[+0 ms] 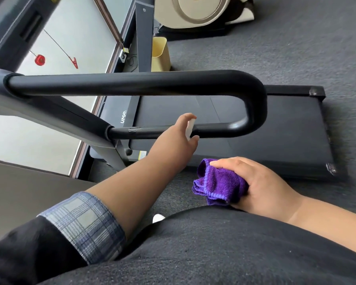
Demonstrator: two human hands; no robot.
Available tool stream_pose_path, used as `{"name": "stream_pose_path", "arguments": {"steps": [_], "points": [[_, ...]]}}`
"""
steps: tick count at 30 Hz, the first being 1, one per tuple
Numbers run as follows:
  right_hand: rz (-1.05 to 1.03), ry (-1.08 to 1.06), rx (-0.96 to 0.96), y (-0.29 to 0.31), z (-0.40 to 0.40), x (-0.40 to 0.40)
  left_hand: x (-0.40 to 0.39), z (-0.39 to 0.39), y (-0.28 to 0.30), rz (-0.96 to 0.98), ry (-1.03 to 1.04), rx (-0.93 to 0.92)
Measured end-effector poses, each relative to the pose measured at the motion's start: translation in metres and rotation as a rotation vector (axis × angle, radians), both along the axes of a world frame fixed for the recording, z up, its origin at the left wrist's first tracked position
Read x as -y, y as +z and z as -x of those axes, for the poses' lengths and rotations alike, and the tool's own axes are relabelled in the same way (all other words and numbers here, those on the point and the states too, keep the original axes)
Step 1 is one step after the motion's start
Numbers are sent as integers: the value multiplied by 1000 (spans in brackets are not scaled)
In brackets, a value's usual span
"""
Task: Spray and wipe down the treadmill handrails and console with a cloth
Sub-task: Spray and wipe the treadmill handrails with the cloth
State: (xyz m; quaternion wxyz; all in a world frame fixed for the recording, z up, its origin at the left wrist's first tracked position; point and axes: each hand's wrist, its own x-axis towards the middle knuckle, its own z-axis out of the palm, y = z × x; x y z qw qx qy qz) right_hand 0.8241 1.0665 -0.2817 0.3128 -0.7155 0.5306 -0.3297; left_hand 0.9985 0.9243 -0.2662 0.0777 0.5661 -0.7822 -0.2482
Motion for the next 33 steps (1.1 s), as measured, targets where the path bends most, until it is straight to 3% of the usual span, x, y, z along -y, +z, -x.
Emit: {"name": "stream_pose_path", "arguments": {"steps": [8,16,25,27,29,33], "points": [[13,3,-3,1,12,-3,-6,35,9,13,-68,-59],[48,-9,-7,3,18,2,-18,16,8,-88,90,-95],[549,-126,-606,43,-19,83,-56,-48,-10,-132,221,-126],[458,-116,-759,46,-25,104,-62,-53,-13,-133,235,-121],[226,-57,-940,47,-27,117,-68,-57,-13,-151,244,-117],[40,-164,-955,37,-24,124,-74,-67,-14,-152,242,-108]]}}
